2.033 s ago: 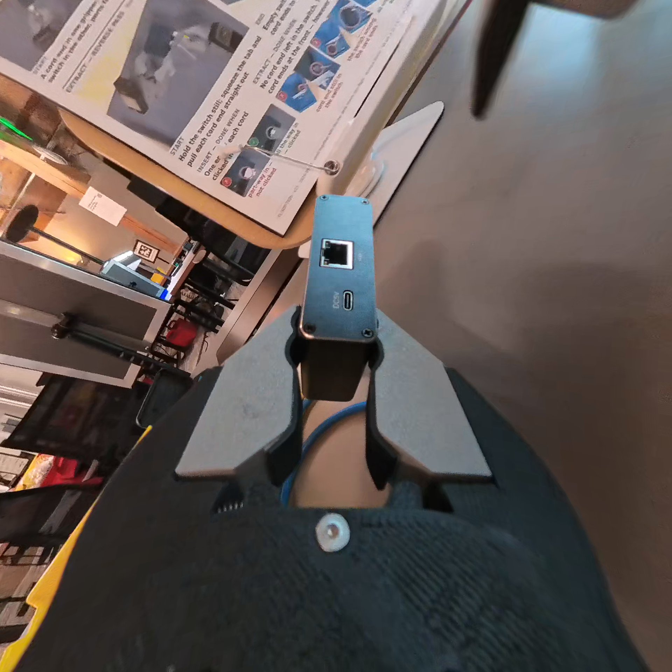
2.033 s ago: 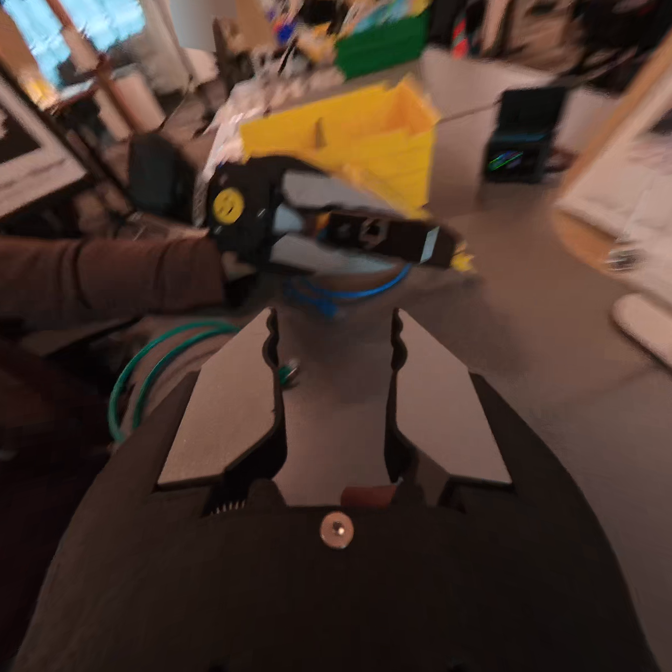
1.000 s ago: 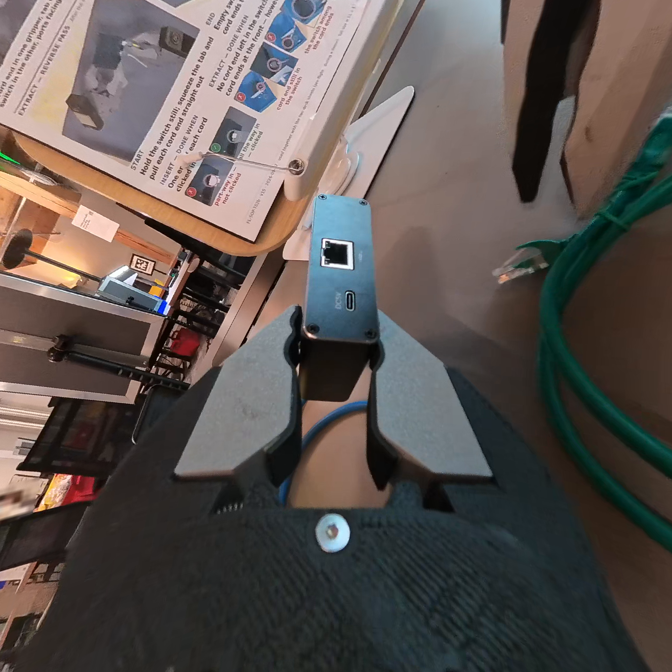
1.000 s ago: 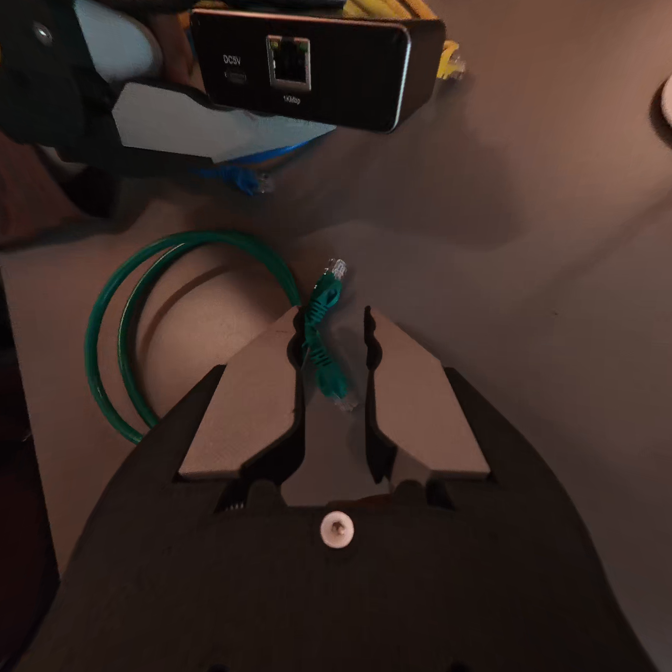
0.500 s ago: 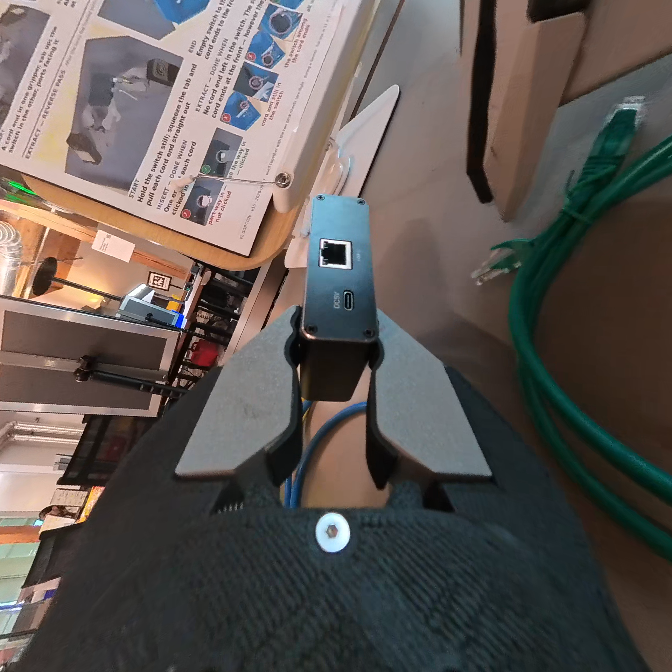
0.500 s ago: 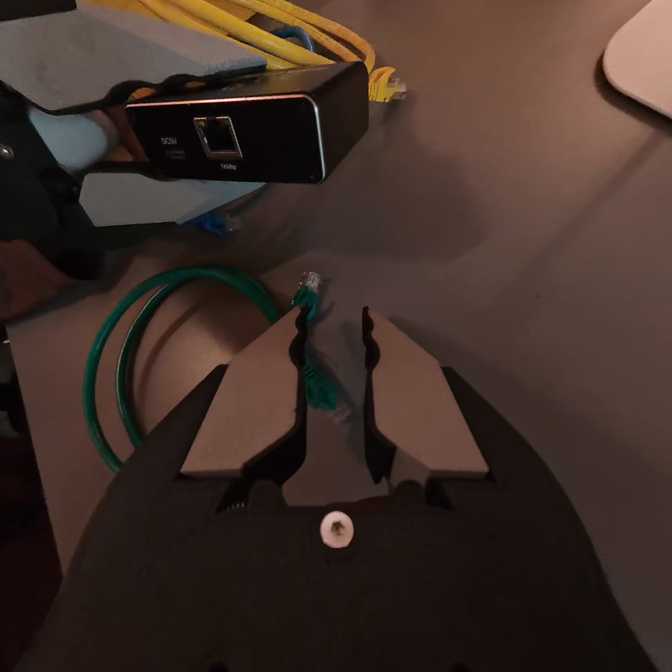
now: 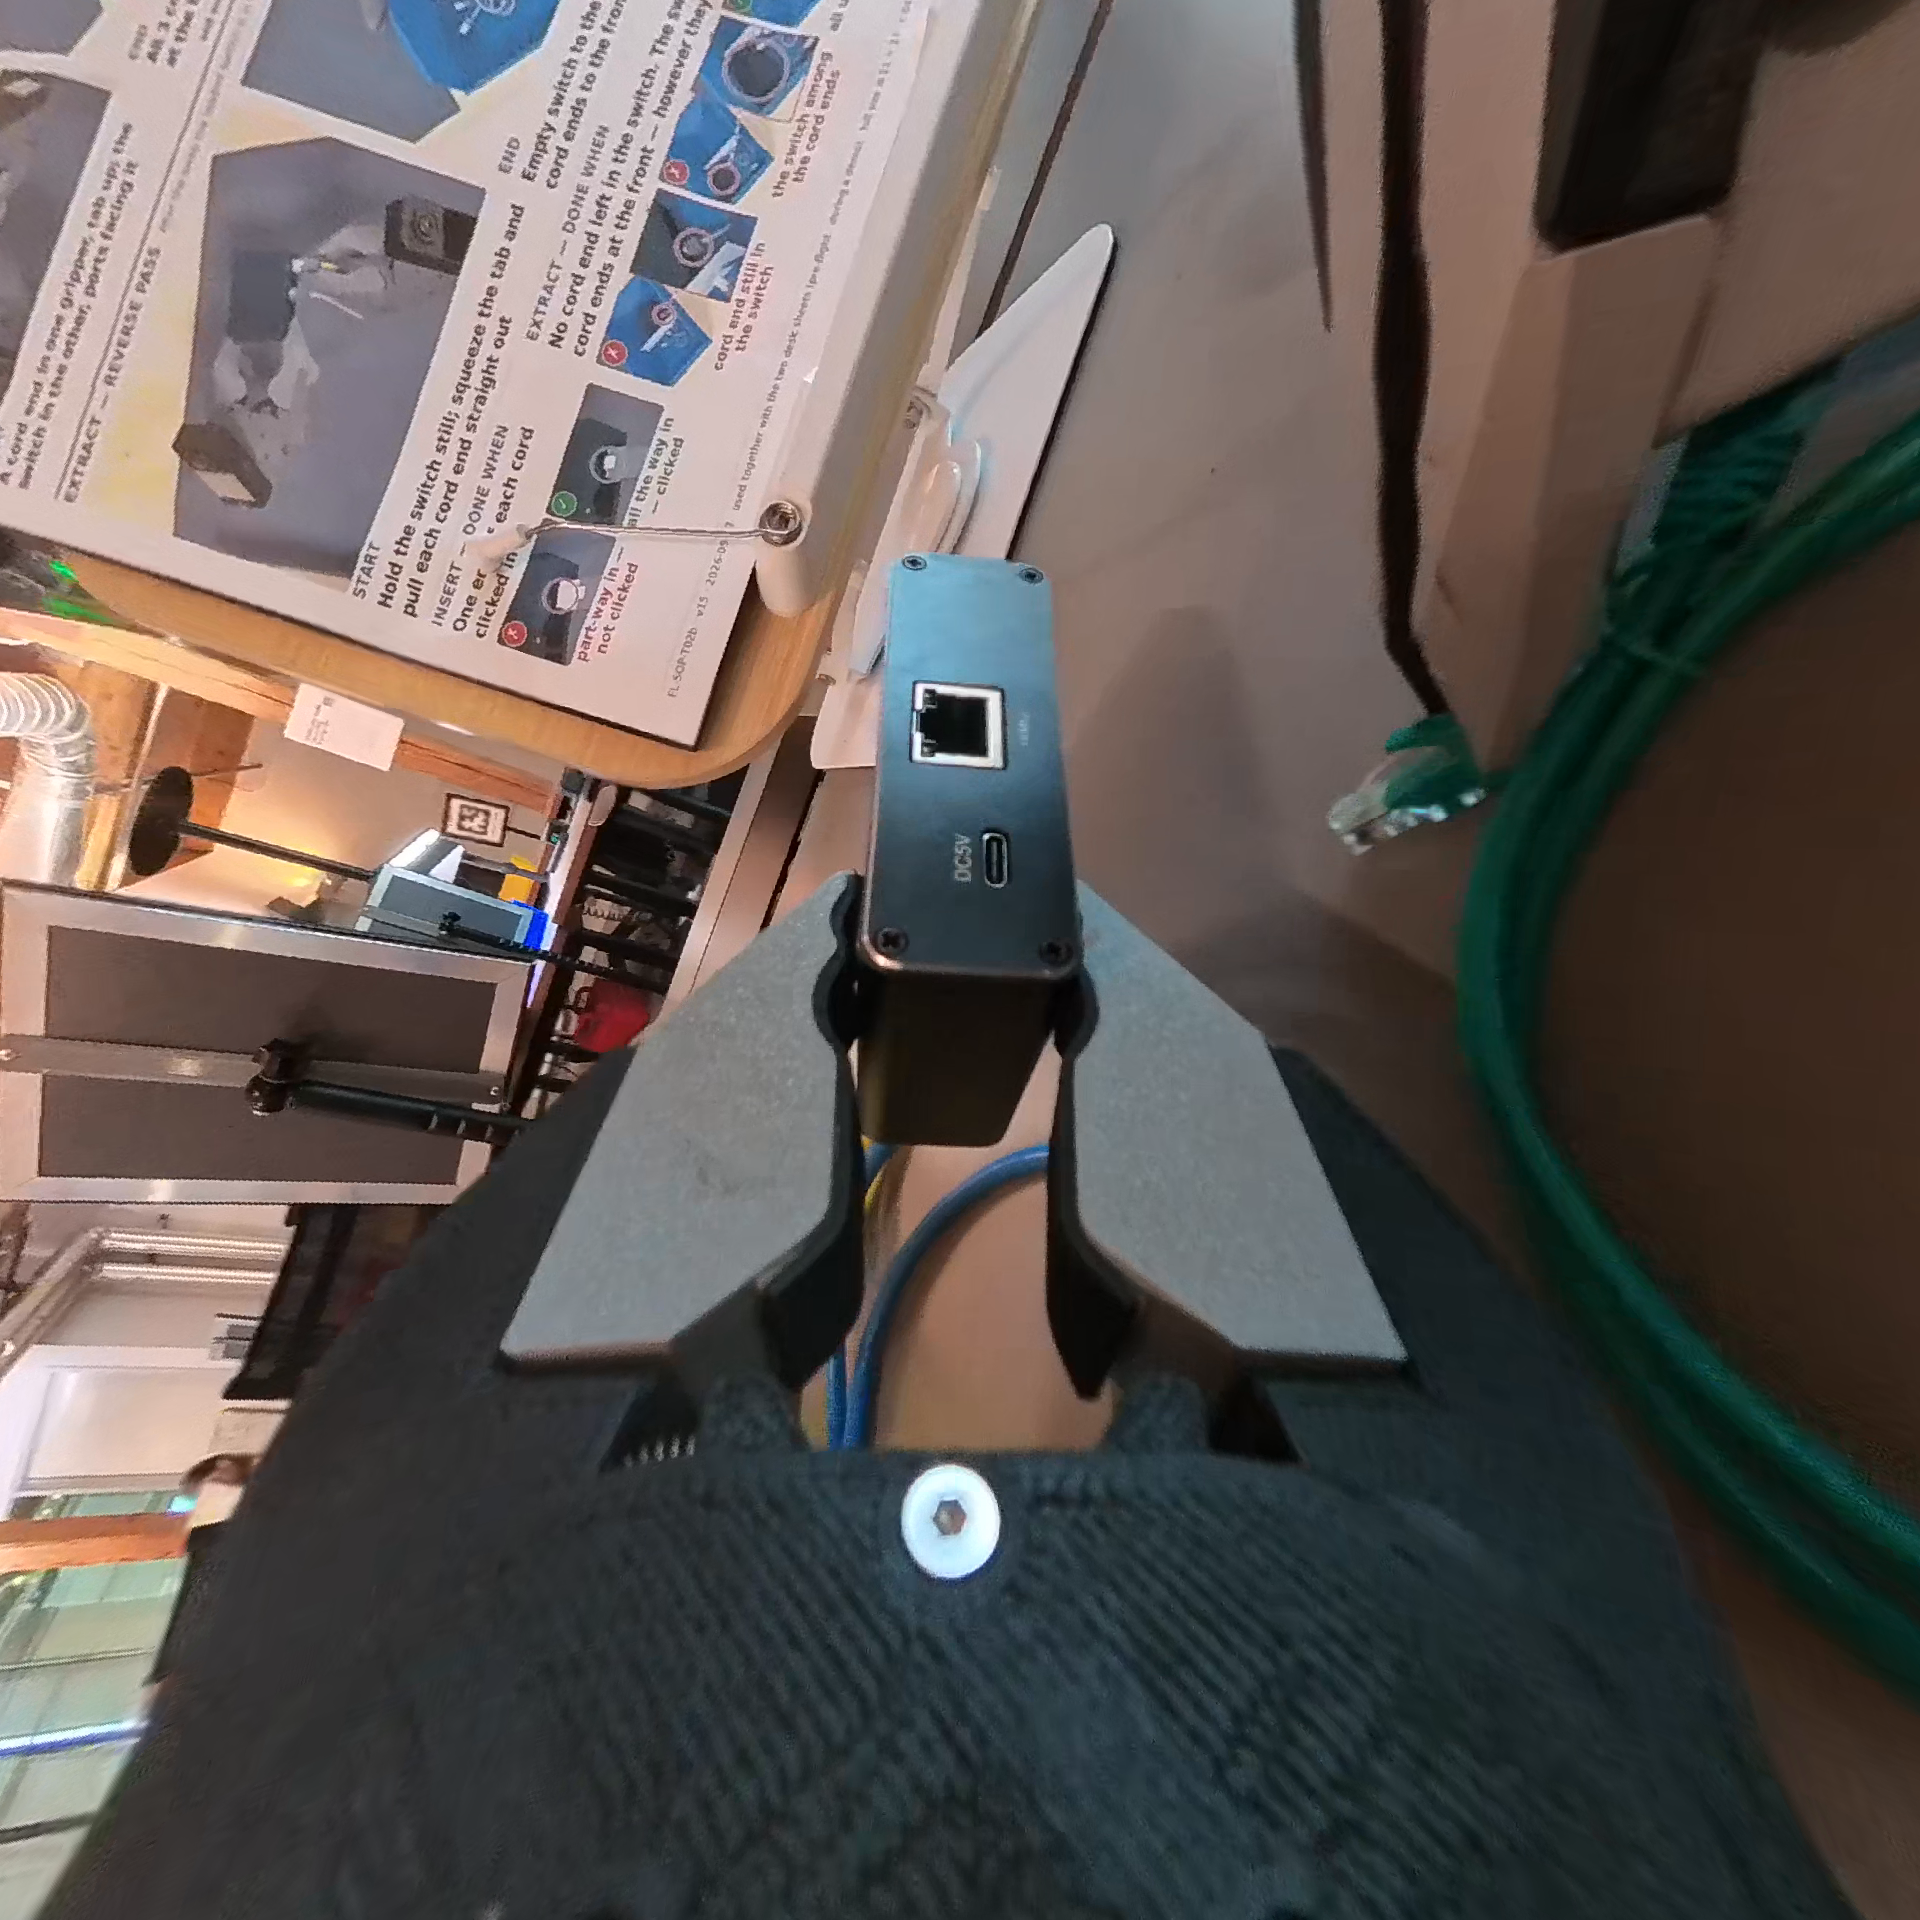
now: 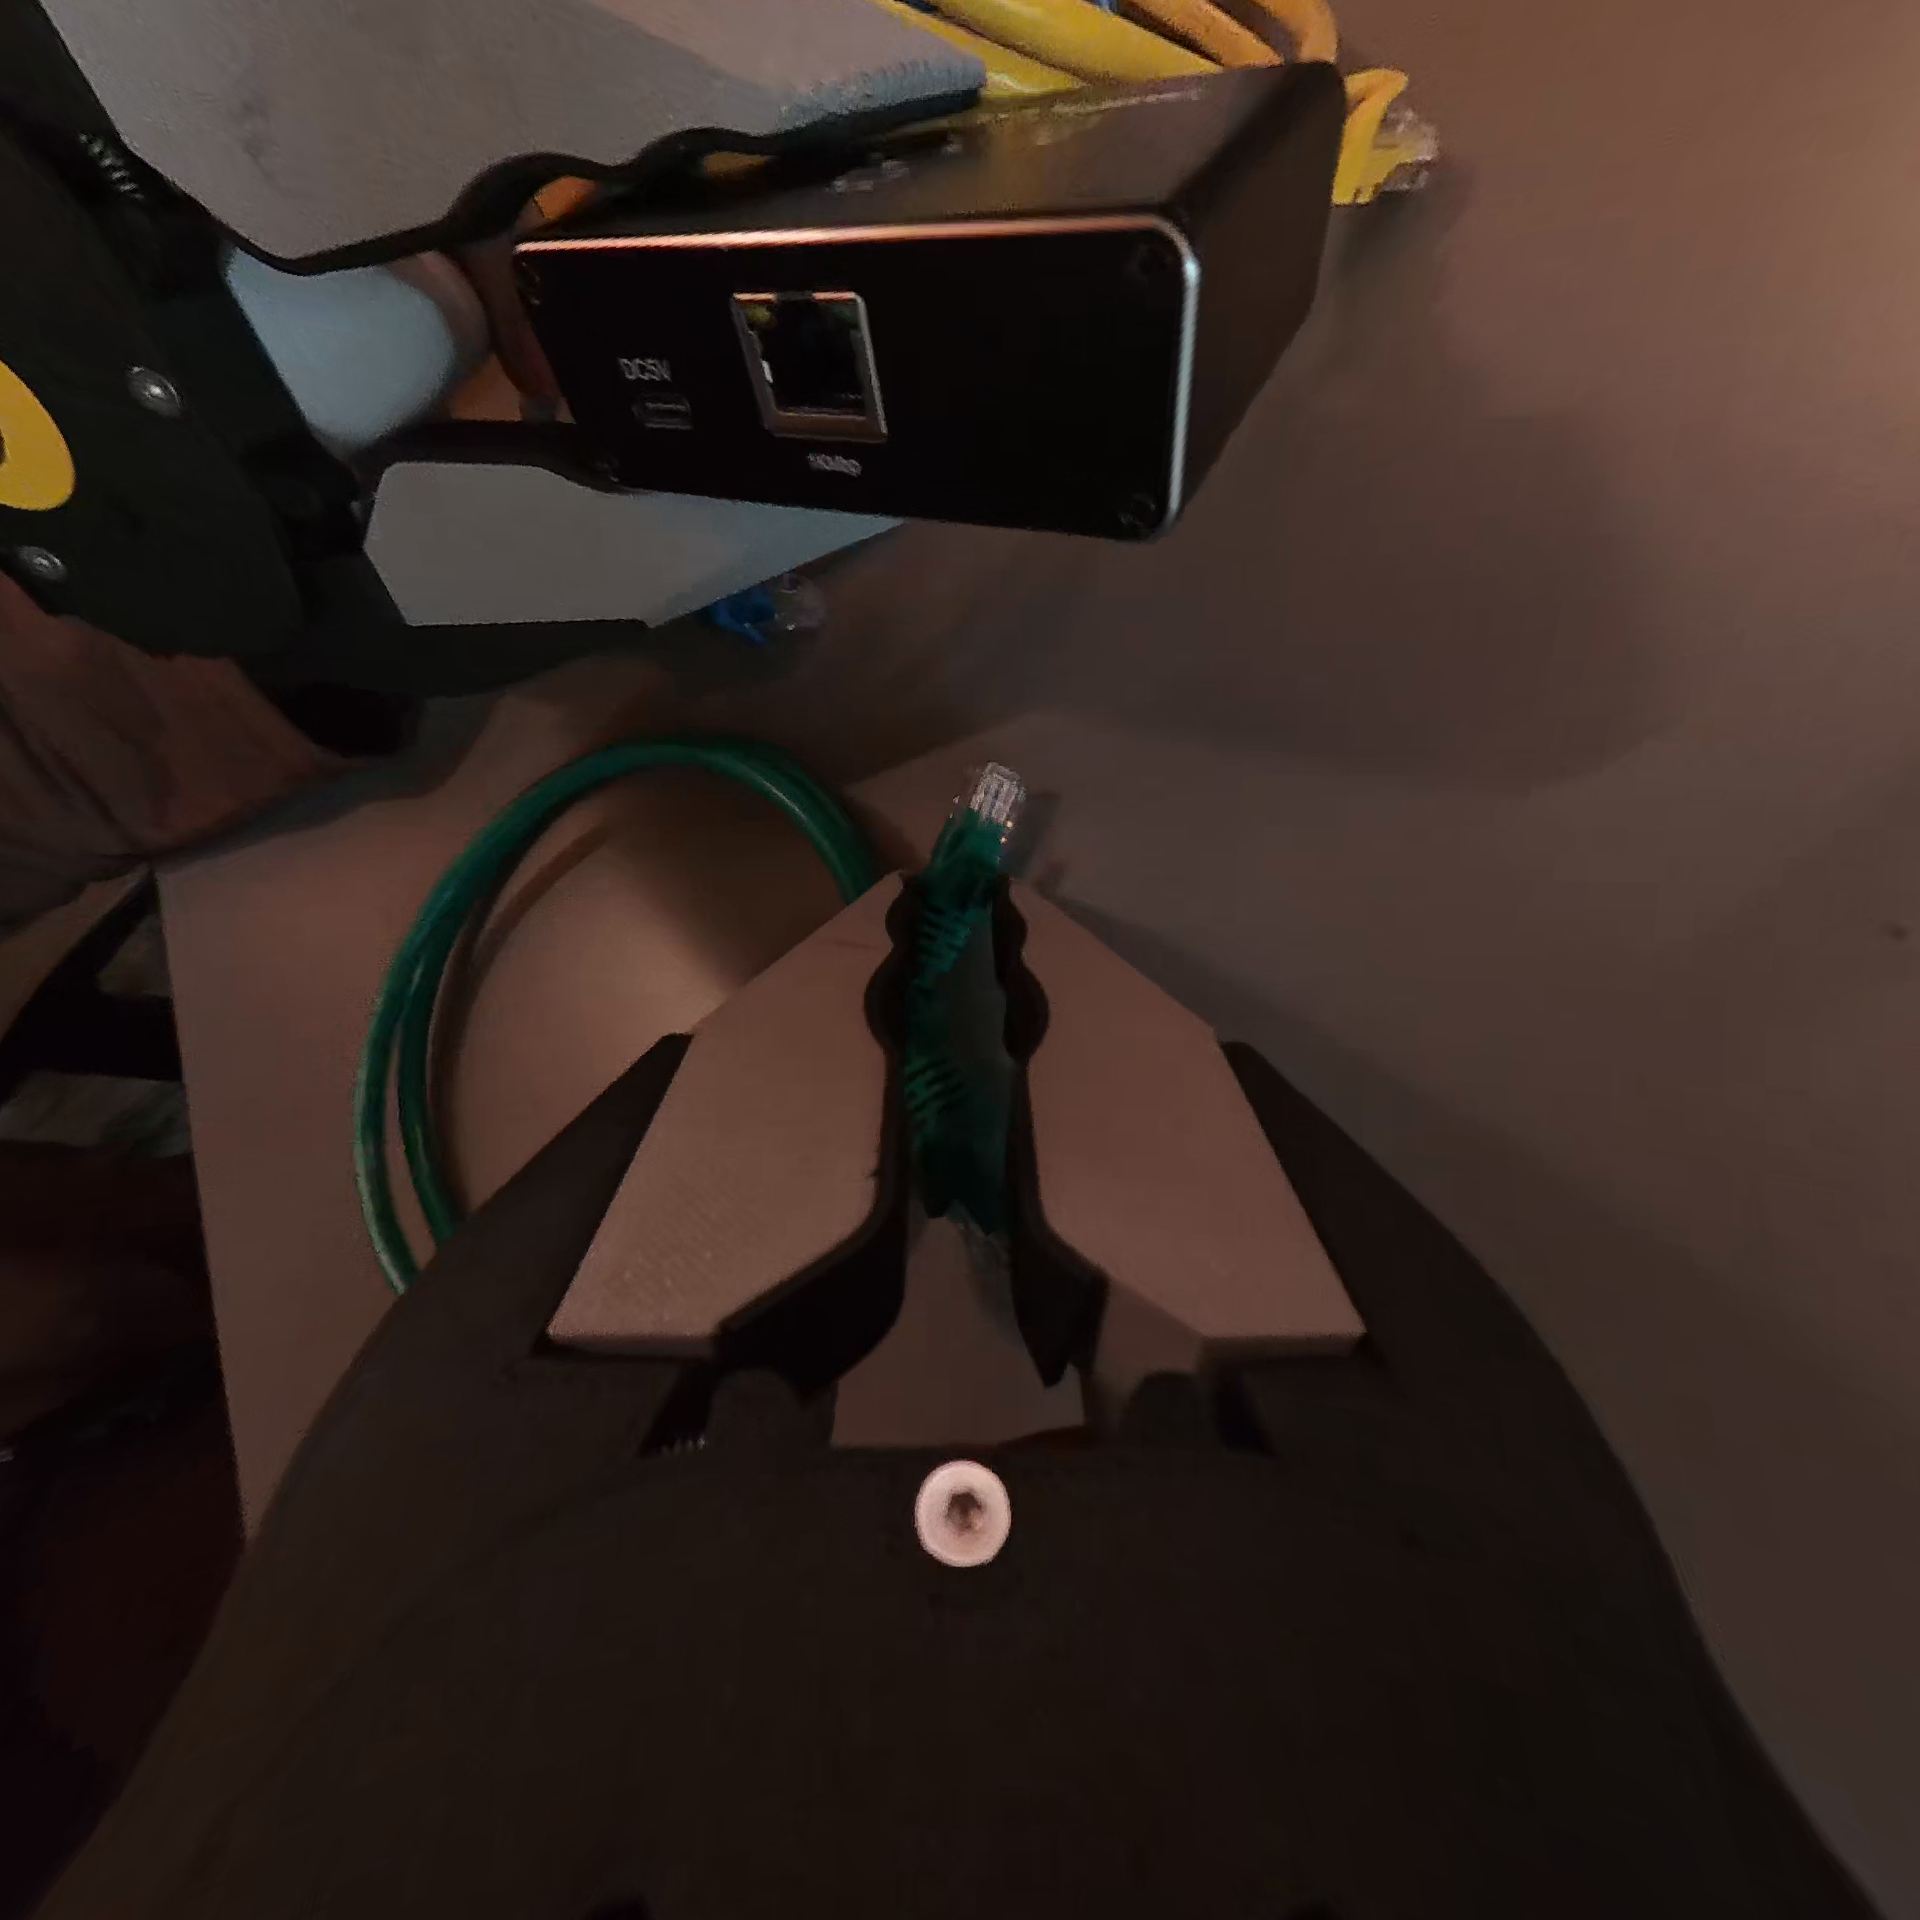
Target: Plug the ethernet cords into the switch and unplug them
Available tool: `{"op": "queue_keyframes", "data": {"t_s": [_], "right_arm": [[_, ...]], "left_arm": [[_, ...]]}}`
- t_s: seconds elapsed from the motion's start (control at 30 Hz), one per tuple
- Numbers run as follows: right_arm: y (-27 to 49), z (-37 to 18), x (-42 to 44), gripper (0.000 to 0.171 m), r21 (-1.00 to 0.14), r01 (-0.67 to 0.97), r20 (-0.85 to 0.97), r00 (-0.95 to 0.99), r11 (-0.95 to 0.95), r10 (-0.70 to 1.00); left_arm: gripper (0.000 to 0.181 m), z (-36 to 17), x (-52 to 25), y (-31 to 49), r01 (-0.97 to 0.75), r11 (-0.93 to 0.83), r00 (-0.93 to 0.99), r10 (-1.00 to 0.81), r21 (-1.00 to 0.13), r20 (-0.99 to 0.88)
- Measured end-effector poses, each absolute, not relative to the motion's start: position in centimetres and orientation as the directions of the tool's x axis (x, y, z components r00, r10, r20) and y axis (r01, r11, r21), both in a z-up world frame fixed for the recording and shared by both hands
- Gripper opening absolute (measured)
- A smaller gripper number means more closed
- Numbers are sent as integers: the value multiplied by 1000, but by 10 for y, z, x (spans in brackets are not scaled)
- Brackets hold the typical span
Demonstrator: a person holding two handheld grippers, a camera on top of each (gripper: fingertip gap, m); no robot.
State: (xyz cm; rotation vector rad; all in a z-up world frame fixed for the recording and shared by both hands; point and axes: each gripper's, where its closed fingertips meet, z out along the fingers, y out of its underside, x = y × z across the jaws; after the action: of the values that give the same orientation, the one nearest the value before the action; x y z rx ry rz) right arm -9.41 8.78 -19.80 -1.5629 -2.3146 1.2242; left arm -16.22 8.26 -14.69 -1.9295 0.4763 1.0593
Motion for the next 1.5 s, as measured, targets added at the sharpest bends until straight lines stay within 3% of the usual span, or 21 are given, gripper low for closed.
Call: {"op": "queue_keyframes", "data": {"t_s": [0.23,0.33,0.6,0.93,1.23,1.5], "right_arm": [[93,-169,-108,10,-763,539,64,-487,357,871],[86,-151,-107,10,-807,461,114,-492,370,863],[99,-156,-107,10,-767,496,179,-444,407,878],[95,-155,-99,9,-782,513,66,-497,354,865],[94,-159,-92,10,-762,507,61,-564,403,824],[90,-149,-84,9,-803,493,-35,-600,334,799]], "left_arm": [[32,-150,-172,80,-683,-635,445,29,-360,-895],[32,-154,-175,80,-691,-668,374,-3,-276,-928],[32,-163,-163,87,-730,-673,254,-103,-120,-962],[32,-164,-147,91,-754,-652,221,-142,-78,-965],[33,-164,-132,89,-792,-593,289,-155,-145,-945],[33,-160,-120,89,-820,-533,338,-160,-207,-928]]}}
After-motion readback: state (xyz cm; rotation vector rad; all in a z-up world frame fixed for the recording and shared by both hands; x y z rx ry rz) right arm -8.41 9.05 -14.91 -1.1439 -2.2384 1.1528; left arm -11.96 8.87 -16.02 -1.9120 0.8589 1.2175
